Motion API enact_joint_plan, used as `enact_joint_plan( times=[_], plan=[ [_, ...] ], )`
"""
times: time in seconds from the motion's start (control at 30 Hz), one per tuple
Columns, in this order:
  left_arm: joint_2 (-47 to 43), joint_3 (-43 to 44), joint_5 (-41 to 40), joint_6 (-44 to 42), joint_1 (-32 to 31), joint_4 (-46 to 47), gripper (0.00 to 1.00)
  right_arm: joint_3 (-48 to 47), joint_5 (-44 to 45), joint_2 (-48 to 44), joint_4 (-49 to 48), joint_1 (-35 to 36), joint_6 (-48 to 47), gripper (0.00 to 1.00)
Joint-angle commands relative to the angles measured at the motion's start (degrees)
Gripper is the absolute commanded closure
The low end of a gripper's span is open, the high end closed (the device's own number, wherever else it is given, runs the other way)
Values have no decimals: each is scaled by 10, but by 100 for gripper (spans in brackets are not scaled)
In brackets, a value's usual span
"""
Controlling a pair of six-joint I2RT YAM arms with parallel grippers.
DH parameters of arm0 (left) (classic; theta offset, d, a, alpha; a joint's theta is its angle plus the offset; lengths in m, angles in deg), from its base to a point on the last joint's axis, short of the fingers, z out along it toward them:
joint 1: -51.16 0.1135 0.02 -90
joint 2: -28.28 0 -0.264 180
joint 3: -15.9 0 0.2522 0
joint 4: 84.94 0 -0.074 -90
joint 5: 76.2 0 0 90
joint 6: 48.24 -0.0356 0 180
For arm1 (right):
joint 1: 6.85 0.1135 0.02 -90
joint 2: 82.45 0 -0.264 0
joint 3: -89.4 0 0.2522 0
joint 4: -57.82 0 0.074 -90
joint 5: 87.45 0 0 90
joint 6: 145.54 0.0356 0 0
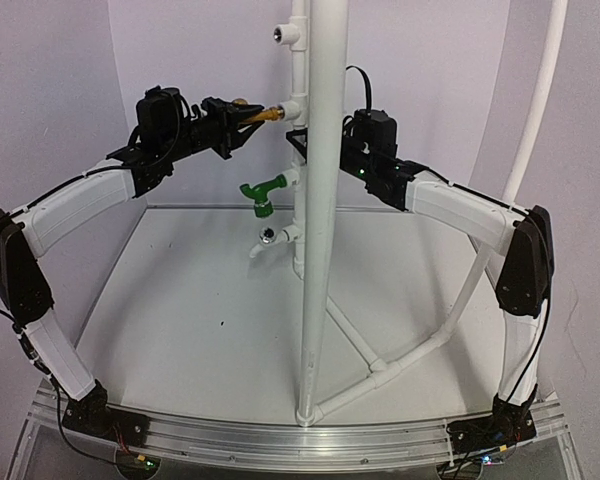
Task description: Install the water faucets
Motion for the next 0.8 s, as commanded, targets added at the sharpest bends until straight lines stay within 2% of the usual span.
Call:
enact_joint_plan(
  times=[0.0,0.53,0.77],
  plan=[
    [-19,-17,-21,-51,-6,42,100,2,-125,-45,-27,34,76,100],
    [-31,-45,-56,-174,-28,22,100,-9,-123,-40,-27,33,87,100],
    [-27,-41,-54,-281,-32,7,100,-1,-139,-45,-27,33,80,100]
  ],
)
